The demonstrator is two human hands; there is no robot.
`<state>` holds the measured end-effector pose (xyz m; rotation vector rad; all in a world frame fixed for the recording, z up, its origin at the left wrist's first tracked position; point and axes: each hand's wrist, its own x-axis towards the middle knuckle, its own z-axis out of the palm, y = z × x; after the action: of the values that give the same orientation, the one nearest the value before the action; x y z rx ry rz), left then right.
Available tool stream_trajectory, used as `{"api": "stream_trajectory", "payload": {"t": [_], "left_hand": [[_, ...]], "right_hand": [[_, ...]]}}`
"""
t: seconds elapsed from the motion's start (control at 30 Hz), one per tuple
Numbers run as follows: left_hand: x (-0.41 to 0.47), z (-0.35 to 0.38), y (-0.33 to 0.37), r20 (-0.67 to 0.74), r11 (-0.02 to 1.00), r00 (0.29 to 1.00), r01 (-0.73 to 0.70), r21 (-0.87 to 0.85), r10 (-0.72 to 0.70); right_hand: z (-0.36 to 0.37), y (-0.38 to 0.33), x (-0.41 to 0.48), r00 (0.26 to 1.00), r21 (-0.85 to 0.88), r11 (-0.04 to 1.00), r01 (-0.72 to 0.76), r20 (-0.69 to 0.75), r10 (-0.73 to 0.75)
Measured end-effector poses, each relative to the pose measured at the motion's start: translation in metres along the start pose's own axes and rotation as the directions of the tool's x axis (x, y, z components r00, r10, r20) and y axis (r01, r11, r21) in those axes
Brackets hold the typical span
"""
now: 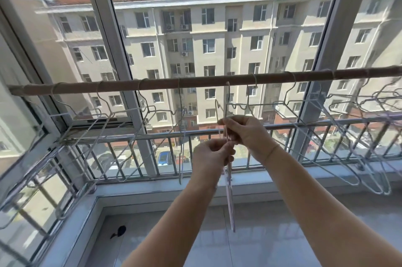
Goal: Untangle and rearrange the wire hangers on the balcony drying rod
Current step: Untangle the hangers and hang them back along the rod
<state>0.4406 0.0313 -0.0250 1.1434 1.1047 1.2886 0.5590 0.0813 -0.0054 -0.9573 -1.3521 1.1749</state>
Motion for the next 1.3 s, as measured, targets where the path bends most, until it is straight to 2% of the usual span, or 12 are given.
{"api": "stream_trajectory", "payload": {"t": [0.17, 0.37, 0.47, 0.57, 0.63, 0.7, 0.77, 0.9, 1.0, 1.2, 1.3], "left_hand": [[0.019, 0.001, 0.026, -0.041, 0.998, 0.998, -0.049, -0.024, 0.048], [0.031, 0.000, 0.018, -0.063, 0.999, 0.998, 0.008, 0.036, -0.006], [0.032, -0.003, 0.011, -0.062, 0.998, 0.998, 0.023, 0.054, -0.020], [0.032, 0.001, 0.013, -0.132, 0.955, 0.977, -0.130, 0.267, 0.170], [0.027, 0.009, 0.021, -0.172, 0.886, 0.922, -0.263, 0.383, 0.348], [0.021, 0.022, 0.031, -0.142, 0.829, 0.872, -0.378, 0.412, 0.468], [0.013, 0.041, 0.038, -0.069, 0.810, 0.858, -0.452, 0.373, 0.510], [0.001, 0.092, 0.035, 0.075, 0.854, 0.899, -0.434, 0.286, 0.432], [0.001, 0.131, 0.020, 0.108, 0.883, 0.929, -0.371, 0.289, 0.355], [0.010, 0.190, -0.009, -0.011, 0.921, 0.973, -0.217, 0.324, 0.232], [0.011, 0.208, -0.016, -0.100, 0.919, 0.966, -0.192, 0.344, 0.239]], "right_hand": [[0.008, -0.020, 0.026, 0.996, 0.011, 0.998, 0.062, -0.065, -0.061], [0.008, -0.008, 0.035, 0.990, -0.045, 0.995, -0.084, -0.119, 0.078], [0.005, -0.004, 0.029, 0.987, -0.067, 0.992, -0.106, -0.126, 0.097], [-0.003, -0.012, 0.017, 0.991, -0.203, 0.978, -0.043, -0.131, 0.016], [-0.014, -0.022, 0.004, 0.984, -0.364, 0.931, 0.021, -0.157, -0.083], [-0.033, -0.033, -0.009, 0.959, -0.494, 0.867, 0.066, -0.209, -0.192], [-0.057, -0.045, -0.021, 0.921, -0.594, 0.801, 0.073, -0.269, -0.283], [-0.110, -0.055, -0.033, 0.866, -0.709, 0.705, -0.025, -0.368, -0.340], [-0.141, -0.050, -0.033, 0.883, -0.760, 0.642, -0.098, -0.364, -0.296], [-0.184, -0.048, -0.034, 0.928, -0.767, 0.641, -0.027, -0.258, -0.269], [-0.191, -0.046, -0.035, 0.954, -0.747, 0.665, 0.016, -0.189, -0.235]]}}
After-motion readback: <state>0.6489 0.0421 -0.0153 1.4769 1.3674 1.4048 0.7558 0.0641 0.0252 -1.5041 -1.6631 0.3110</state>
